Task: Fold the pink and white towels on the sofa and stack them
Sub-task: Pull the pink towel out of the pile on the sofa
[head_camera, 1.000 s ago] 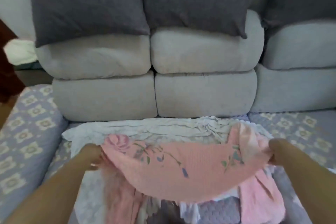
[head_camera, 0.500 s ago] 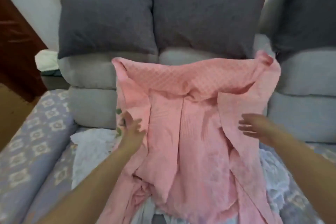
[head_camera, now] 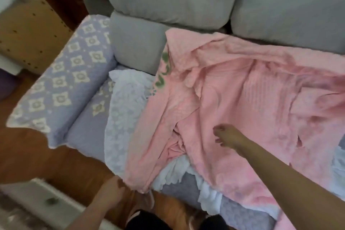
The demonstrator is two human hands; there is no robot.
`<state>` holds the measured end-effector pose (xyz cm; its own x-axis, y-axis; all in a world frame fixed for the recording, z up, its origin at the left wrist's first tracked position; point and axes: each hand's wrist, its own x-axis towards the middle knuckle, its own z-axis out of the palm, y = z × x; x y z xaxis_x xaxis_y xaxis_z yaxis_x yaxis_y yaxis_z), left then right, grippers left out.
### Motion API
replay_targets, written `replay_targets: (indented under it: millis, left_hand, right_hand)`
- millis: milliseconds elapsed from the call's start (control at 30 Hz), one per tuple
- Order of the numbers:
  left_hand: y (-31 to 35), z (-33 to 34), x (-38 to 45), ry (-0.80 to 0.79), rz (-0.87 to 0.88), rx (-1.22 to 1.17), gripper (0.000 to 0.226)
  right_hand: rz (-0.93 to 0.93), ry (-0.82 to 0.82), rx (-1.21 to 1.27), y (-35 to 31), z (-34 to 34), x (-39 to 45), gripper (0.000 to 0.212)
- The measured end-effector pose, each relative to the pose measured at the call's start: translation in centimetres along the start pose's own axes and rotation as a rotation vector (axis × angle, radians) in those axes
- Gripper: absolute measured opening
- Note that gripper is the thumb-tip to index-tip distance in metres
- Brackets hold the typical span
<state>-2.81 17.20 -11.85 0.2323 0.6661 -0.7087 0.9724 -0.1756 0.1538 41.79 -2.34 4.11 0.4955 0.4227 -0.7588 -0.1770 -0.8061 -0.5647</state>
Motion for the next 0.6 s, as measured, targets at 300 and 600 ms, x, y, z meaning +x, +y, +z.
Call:
replay_targets:
  millis: [300,600]
  left_hand:
    - [7.1,1.9,5.4,-0.076,0.284,0.054,0.028]
    - [4.8,6.7,8.1,0.169,0.351,0.315,0.074]
  right_hand:
    - [-0.194,0.266,-1.066,-10.1,9.7,19.1,0.044]
    - [0.107,0.465,-1.179,-10.2,7.5,25.2,0.066]
